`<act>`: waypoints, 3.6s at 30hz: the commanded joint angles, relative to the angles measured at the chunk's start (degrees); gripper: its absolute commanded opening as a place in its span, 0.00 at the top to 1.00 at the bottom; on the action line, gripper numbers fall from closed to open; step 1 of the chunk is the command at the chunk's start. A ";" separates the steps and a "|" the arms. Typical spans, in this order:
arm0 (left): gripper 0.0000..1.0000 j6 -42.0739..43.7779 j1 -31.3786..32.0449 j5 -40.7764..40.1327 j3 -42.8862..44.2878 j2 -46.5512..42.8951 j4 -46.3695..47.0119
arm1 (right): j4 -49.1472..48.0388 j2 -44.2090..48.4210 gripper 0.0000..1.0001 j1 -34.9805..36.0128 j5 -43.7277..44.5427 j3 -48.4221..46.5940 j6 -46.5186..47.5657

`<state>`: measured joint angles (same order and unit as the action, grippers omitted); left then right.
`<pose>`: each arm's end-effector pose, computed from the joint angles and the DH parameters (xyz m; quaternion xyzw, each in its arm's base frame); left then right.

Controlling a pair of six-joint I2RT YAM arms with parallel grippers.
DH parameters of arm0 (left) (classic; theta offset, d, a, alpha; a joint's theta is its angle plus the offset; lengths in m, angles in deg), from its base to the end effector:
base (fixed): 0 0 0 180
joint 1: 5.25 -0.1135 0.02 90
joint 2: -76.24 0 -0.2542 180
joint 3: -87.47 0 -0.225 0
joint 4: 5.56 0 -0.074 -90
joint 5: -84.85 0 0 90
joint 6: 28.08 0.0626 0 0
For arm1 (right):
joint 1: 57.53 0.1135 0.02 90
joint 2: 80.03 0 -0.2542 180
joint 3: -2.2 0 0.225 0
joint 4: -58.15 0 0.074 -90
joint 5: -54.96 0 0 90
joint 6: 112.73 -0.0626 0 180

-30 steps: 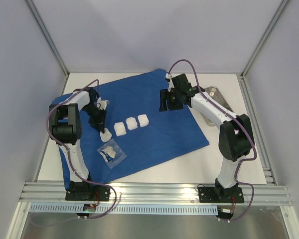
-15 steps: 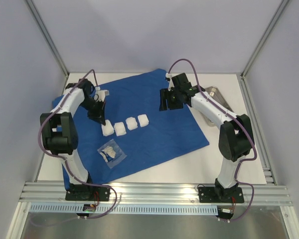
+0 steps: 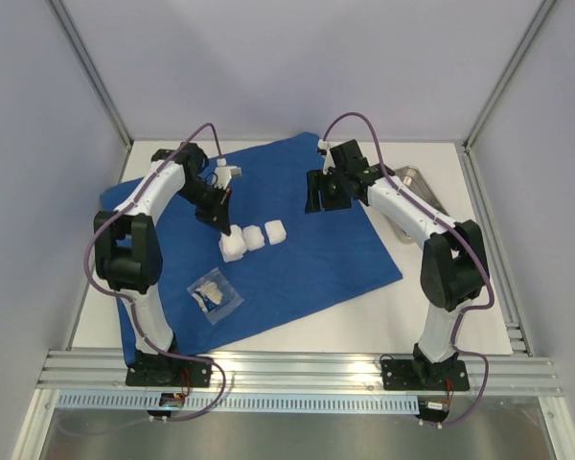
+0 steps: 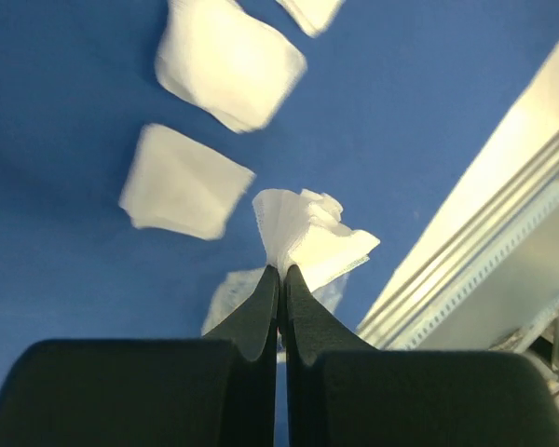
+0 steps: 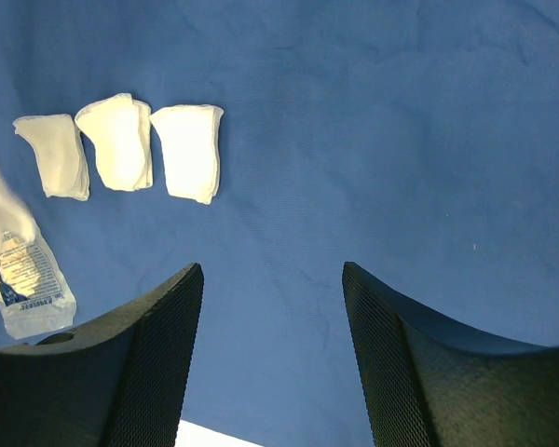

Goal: Prepare the surgical pack

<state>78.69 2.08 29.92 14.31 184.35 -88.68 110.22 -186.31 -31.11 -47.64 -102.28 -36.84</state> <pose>0.3289 -0.0786 0.2255 0.2132 0.9283 -0.2961 0.0713 0.3484 0.1883 0.2413 -0.1351 0.9359 0.2046 0.2530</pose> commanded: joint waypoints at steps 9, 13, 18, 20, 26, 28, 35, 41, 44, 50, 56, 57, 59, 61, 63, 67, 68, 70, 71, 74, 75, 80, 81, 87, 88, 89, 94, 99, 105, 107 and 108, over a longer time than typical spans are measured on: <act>1.00 2.56 -0.92 -4.75 6.62 11.76 2.53 | 0.40 3.10 0.36 0.22 0.56 -2.13 0.75; 1.00 1.42 -0.92 -5.62 6.80 13.00 3.76 | 0.93 2.92 0.36 0.13 0.74 -3.01 0.93; 0.84 1.42 -0.92 -7.63 6.19 13.70 4.20 | 1.10 3.18 0.36 0.22 0.82 -3.01 1.10; 0.65 0.72 -0.92 -10.27 6.27 13.70 4.90 | 1.02 3.01 0.36 0.13 0.65 -3.01 1.01; 0.50 -0.34 -0.92 -12.22 6.01 12.12 7.01 | 0.58 3.45 0.36 0.22 0.12 -2.22 0.92; 0.50 -0.34 -0.92 -12.66 6.18 13.34 6.23 | 0.58 3.45 0.36 0.13 0.03 -2.04 1.01; 0.55 0.10 -0.92 -10.74 2.94 14.93 4.20 | 0.67 3.80 0.36 0.22 0.21 -1.60 1.19; 0.60 0.10 -0.31 -6.77 1.79 16.24 3.59 | 0.75 3.62 0.36 0.13 0.38 -1.87 1.10; 0.61 0.19 0.14 -6.95 2.05 16.87 3.32 | 0.58 3.71 0.36 0.22 0.21 -2.04 0.93; 0.74 -0.34 0.14 -7.65 4.25 18.09 2.53 | 0.23 3.71 0.36 0.22 -0.49 -2.13 0.31; 1.00 1.50 0.14 -5.28 3.90 15.38 2.27 | 0.05 4.24 0.36 0.65 -1.81 -2.22 0.13; 1.00 2.03 0.14 -4.67 3.64 14.41 2.35 | -0.04 4.33 0.36 0.92 -2.07 -2.22 0.40; 1.00 3.08 0.14 -4.13 3.02 10.74 2.53 | -0.56 4.68 0.35 2.23 -2.95 -2.39 1.71; 1.00 3.79 0.14 -4.74 2.85 8.00 2.27 | -2.74 5.03 0.30 3.11 -6.89 -2.13 2.24; 1.00 4.66 0.14 -4.84 2.50 3.78 1.57 | -7.47 5.55 0.08 4.61 -13.11 -1.43 2.51; 1.00 5.55 0.22 -2.73 1.61 -4.21 1.04 | -16.54 6.26 0.00 8.38 -19.99 0.07 3.56; 1.00 5.72 0.23 -2.29 1.88 -5.27 -0.09 | -18.82 6.17 0.00 8.74 -21.49 0.85 3.21; 1.00 7.65 0.49 -0.63 3.02 -7.99 -2.55 | -25.59 5.39 0.00 9.35 -27.37 1.29 1.55; 1.00 8.35 0.58 0.08 3.46 -8.79 -3.18 | -27.53 4.95 0.00 9.36 -29.04 1.21 0.67; 1.00 10.73 0.93 2.63 4.95 -12.39 -5.02 | -31.67 3.36 0.01 9.36 -33.53 0.25 -0.48; 1.00 11.00 1.28 2.98 5.65 -13.01 -5.29 | -33.24 3.19 0.01 9.27 -35.20 0.16 -0.57; 1.00 11.79 1.89 3.43 7.41 -16.27 -6.79 | -38.16 1.69 0.02 9.44 -41.09 -0.11 -1.27; 1.00 11.79 1.90 3.77 7.59 -16.88 -6.79 | -38.27 0.99 0.02 9.71 -41.36 -0.11 -1.27; 1.00 11.00 2.42 4.13 8.65 -17.33 -6.79 | -39.85 -1.38 0.05 12.17 -41.63 -0.28 -2.24; 1.00 10.82 2.42 4.22 8.73 -17.32 -6.79 | -39.50 -1.91 0.05 12.43 -41.11 -0.72 -2.41; 1.00 10.39 2.42 4.74 8.82 -17.32 -6.70 | -40.02 -2.44 0.07 12.43 -40.93 -0.98 -4.07; 1.00 10.21 2.69 6.59 8.56 -17.68 -6.78 | -45.64 -4.37 0.07 12.43 -41.00 -0.19 -9.61; 1.00 11.00 2.77 7.29 8.38 -18.03 -7.40 | -47.67 -5.78 0.15 12.43 -40.57 -0.37 -11.64; 1.00 10.73 2.77 7.47 8.73 -17.68 -6.87 | -48.02 -6.57 0.64 12.52 -42.68 -0.73 -12.61; 1.00 10.65 2.77 7.21 8.65 -17.41 -6.87 | -48.11 -6.31 0.80 12.52 -42.59 -0.55 -12.70; 1.00 10.73 2.77 7.12 8.56 -17.41 -6.87 | -48.11 -6.31 0.84 12.52 -42.59 -0.55 -12.87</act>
<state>88.18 4.53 34.92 20.93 168.57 -95.50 65.54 -192.56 -18.70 -89.19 -101.58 -49.05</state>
